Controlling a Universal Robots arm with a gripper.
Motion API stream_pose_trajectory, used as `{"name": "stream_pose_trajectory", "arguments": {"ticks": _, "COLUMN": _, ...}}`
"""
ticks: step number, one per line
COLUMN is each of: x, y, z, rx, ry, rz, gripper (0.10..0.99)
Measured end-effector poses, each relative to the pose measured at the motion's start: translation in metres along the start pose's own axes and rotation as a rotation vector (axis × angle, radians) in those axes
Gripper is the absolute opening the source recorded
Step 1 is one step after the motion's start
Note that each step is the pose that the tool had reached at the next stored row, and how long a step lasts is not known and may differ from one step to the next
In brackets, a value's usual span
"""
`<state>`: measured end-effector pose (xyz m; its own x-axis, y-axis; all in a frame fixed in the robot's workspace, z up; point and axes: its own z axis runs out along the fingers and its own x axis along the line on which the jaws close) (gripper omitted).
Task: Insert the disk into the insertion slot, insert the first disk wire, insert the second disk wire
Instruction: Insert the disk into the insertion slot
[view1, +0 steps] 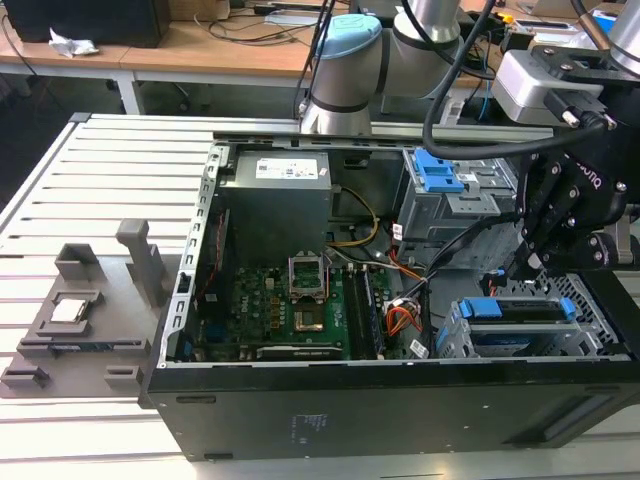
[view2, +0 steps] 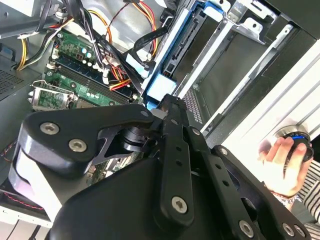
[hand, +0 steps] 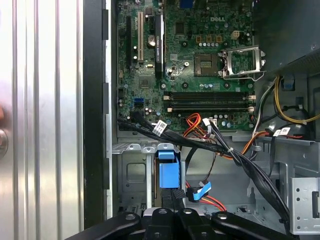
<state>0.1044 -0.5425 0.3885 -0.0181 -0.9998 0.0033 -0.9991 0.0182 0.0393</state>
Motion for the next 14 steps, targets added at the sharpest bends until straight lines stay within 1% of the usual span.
{"name": "stream_pose_trajectory", "arguments": {"ticks": 5, "x": 0.0000, "y": -0.0006, "z": 0.0002, "rx": 0.000, "ry": -0.0002, "rz": 0.000, "gripper": 0.106}}
{"name": "stream_pose_trajectory", "arguments": {"ticks": 9, "x": -0.0010, "y": -0.0104, "z": -0.0003, "rx": 0.000, "ry": 0.0000, "rz": 0.000, "gripper": 0.106}}
{"name": "stream_pose_trajectory", "arguments": {"ticks": 14, "x": -0.0015, "y": -0.0163, "z": 0.0003, "rx": -0.001, "ry": 0.0000, "rz": 0.000, "gripper": 0.106}}
